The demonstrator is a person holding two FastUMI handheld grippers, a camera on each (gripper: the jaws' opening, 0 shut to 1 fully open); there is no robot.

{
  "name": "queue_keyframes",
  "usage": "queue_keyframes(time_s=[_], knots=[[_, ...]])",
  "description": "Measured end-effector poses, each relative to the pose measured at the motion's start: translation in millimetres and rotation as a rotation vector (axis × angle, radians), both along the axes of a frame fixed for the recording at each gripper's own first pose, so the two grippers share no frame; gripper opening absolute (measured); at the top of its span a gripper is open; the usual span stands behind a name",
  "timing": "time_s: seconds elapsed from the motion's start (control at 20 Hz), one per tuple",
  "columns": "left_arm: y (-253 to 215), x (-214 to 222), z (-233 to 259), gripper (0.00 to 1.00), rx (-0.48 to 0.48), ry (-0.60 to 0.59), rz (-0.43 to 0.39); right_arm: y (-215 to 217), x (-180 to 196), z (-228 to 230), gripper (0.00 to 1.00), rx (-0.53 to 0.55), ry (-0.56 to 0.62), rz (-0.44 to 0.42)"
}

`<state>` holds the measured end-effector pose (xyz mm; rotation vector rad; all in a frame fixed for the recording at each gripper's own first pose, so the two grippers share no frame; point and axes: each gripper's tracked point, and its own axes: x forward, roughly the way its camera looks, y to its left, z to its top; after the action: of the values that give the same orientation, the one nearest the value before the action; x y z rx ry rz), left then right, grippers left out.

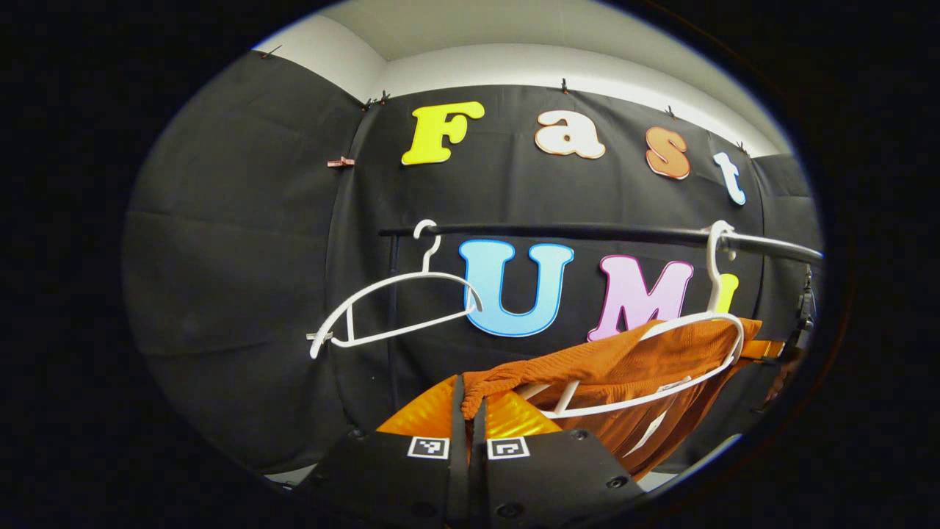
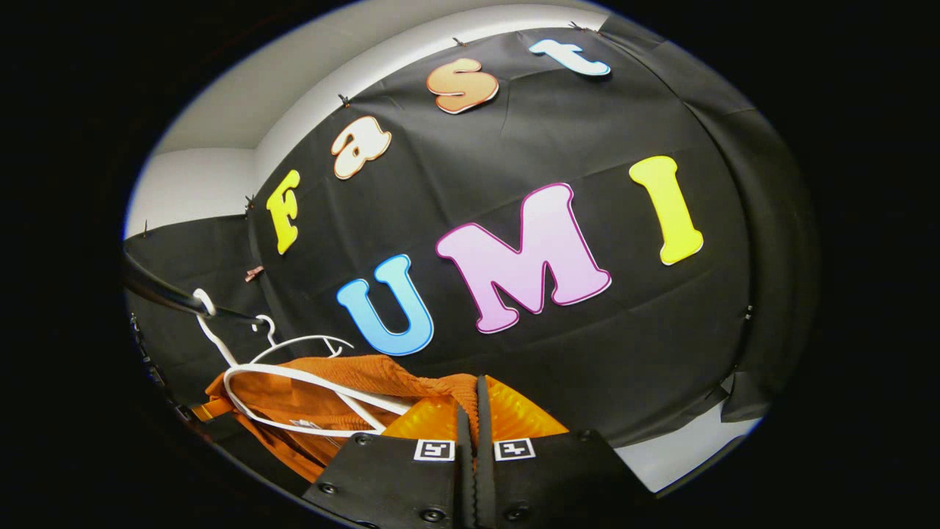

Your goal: Grasp the clothes on the hanger with both hands and then place them into the laundry hamper below.

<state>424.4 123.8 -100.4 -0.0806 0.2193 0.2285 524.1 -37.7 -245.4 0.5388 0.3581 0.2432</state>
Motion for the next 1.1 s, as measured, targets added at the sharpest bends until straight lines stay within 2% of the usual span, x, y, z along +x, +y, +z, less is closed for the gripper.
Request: queue_keyframes(time_s=[0.1,0.3,0.5,0.7,0.85,1.1], knots=[[4.0,-1.7,-15.1,0.05,0.007,0.025,0.009,1.9,-3.9,-12.3,0.05,0.004,0.018,-0.001],[2.4,-7.0,-40.3,0.07,-0.036,0.067,0.015,6.4,-19.3,-39.4,0.05,0.031,0.068,0.009],[4.1,-20.9,-76.1,0.05,-0.088,0.142,0.026,28.7,-52.0,-66.3,0.05,0.042,0.122,0.058],[-8.8,-42.6,-111.2,0.05,-0.099,0.204,-0.019,60.6,-93.3,-87.2,0.05,0.097,0.176,0.117],[-38.6,-49.6,-115.7,0.05,-0.135,0.209,-0.081,88.6,-119.0,-72.8,0.05,0.164,0.165,0.179],[-93.7,-49.3,-92.3,0.05,-0.179,0.165,-0.219,137.9,-147.5,-15.6,0.05,0.273,0.092,0.303]])
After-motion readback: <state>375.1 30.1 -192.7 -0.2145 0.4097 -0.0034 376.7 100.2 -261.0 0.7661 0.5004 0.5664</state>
